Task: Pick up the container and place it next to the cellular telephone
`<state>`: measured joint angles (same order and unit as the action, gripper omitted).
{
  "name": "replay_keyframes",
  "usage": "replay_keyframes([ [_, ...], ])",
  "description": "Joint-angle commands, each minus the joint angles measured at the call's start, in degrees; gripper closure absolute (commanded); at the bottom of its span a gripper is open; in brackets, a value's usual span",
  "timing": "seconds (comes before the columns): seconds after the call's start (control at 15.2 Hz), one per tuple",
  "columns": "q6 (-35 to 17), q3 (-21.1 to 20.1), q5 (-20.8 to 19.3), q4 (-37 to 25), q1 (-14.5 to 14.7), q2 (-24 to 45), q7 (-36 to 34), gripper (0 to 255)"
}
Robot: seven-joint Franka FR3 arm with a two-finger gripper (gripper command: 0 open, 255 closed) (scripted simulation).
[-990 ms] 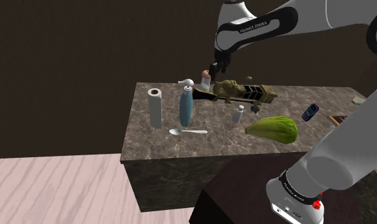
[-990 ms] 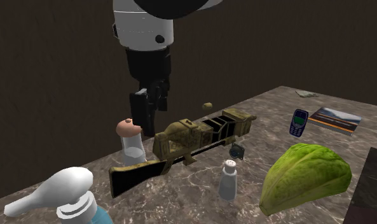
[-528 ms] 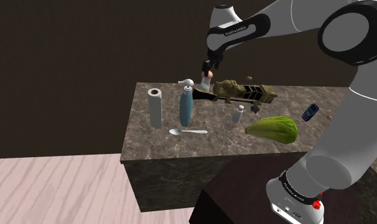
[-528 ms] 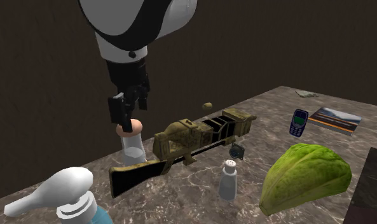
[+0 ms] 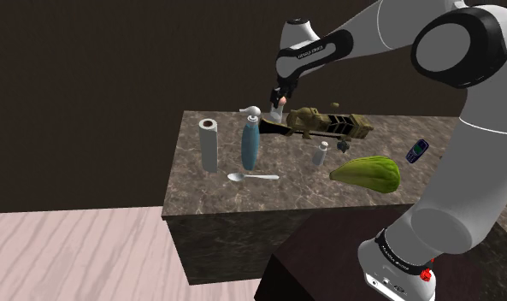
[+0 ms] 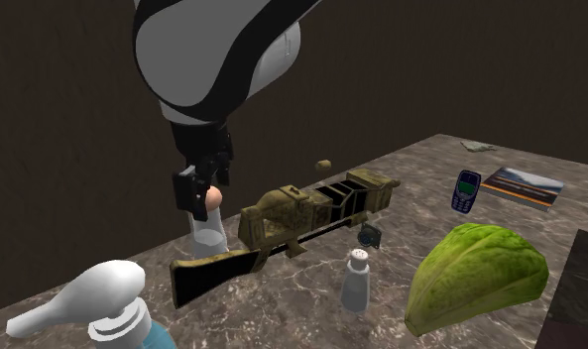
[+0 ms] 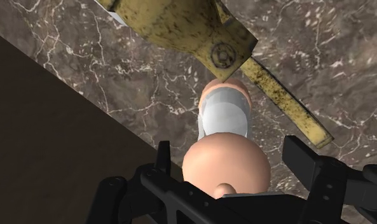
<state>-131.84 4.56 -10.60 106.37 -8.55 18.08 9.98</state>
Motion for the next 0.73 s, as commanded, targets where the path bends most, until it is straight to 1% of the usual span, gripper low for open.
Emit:
replay_keyframes([
  [0.0, -0.4, 0.0, 0.0, 0.0, -0.1, 0.3, 0.0, 0],
  [0.4, -0.4, 0.0, 0.0, 0.0, -0.1, 0.3, 0.0, 0],
  [0.46, -0.4, 0.0, 0.0, 0.0, -0.1, 0.3, 0.0, 255],
  [0.66, -0.4, 0.0, 0.0, 0.0, -0.1, 0.3, 0.0, 255],
])
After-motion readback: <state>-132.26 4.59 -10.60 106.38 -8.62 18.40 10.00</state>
